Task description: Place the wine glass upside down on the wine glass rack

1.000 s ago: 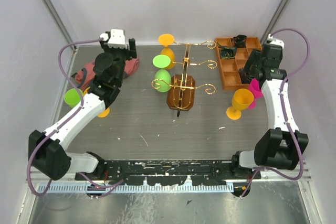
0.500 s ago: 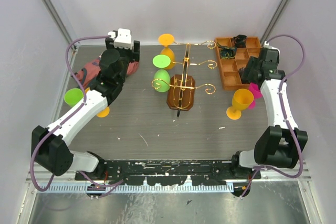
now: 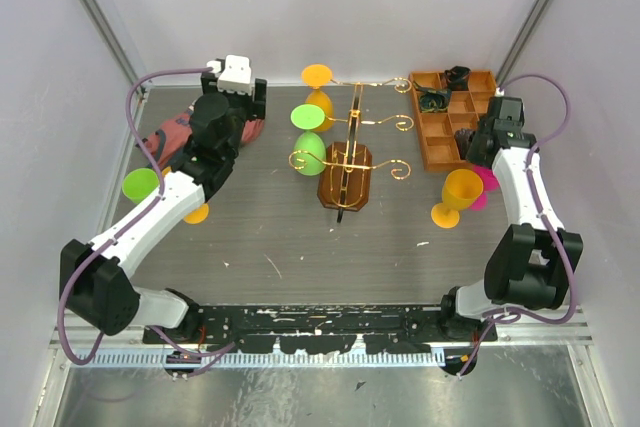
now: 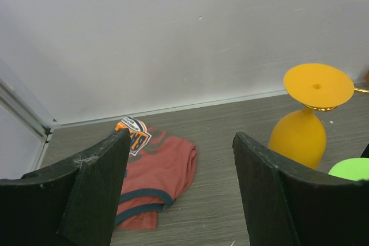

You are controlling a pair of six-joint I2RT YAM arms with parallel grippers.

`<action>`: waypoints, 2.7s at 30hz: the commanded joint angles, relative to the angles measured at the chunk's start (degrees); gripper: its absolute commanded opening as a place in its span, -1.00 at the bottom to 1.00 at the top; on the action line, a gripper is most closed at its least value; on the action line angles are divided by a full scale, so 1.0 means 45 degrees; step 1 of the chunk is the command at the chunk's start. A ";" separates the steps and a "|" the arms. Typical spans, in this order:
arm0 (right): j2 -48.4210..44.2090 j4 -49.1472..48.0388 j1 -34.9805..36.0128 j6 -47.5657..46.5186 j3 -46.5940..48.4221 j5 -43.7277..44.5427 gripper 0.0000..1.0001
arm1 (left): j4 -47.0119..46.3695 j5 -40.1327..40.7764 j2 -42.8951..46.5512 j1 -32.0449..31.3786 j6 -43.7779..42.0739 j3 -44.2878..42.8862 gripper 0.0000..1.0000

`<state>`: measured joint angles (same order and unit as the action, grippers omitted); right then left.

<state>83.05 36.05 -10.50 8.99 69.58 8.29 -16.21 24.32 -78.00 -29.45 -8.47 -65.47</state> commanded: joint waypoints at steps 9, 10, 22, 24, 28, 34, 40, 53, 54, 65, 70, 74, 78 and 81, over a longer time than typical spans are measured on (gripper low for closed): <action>0.0478 0.0202 -0.0058 -0.1690 0.4167 0.3415 -0.99 | 0.2099 -0.0278 -0.0763 0.0031 0.0485 -0.2723 0.58; 0.0404 0.0224 -0.0052 -0.1801 0.4511 0.3506 -0.99 | 0.2291 -0.0344 -0.0811 0.0040 0.0494 -0.2971 0.58; -0.1295 -0.5759 -0.0054 -0.0551 0.5475 -0.3935 -0.99 | 0.4170 -0.2273 -0.1247 0.0080 0.3005 -0.6282 0.61; -0.1434 -0.8196 -0.0033 0.0241 0.4860 -0.5451 -0.99 | 0.5195 -0.1833 -0.1551 0.0141 0.3593 -0.7463 0.69; -0.1194 -1.4274 0.0903 0.1573 0.3719 -0.7656 -0.99 | 0.7219 -0.1602 -0.2197 0.0659 0.5741 -0.9527 0.73; -0.0206 -1.6305 0.4277 -0.1733 0.3764 -0.7239 -0.99 | 0.6511 -0.2529 -0.2120 0.1171 0.9210 -0.9219 0.92; 0.0703 -2.0715 0.5700 -0.1038 0.2456 -0.7057 -0.99 | 0.5750 -0.2854 -0.1915 0.1367 1.2130 -0.8449 0.96; 0.2088 -2.2349 0.7726 -0.1342 0.2127 -0.6737 -0.99 | 0.3525 -0.2349 -0.0739 0.1350 1.6716 -0.5743 0.99; 0.2207 -2.2406 0.7805 -0.1304 0.2180 -0.6727 -0.99 | 0.3276 -0.2405 -0.0725 0.1350 1.6908 -0.5602 0.99; 0.3101 -2.2367 0.8580 -0.1164 0.2598 -0.6629 -0.99 | 0.2861 -0.3193 -0.1441 0.1350 1.7719 -0.5710 0.96; 0.3373 -2.2367 0.8882 -0.1161 0.2878 -0.6638 -0.99 | 0.2840 -0.3497 -0.1809 0.1313 1.7618 -0.5918 0.80; 0.3493 -2.2368 0.9101 -0.1185 0.3028 -0.6694 -0.99 | 0.2845 -0.3581 -0.1970 0.1300 1.7783 -0.5899 0.69; 0.3518 -2.2321 0.9326 -0.1207 0.2998 -0.6745 -0.99 | 0.2547 -0.3585 -0.2079 0.1302 1.7975 -0.5856 0.57; 0.3516 -2.2199 0.9420 -0.1197 0.2924 -0.6746 -0.99 | 0.2070 -0.3431 -0.2135 0.1310 1.7995 -0.5715 0.48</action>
<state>99.07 -60.77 31.09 3.55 80.36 -22.31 -2.00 8.84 -87.02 -23.57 71.90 -90.98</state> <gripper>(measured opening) 0.037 0.767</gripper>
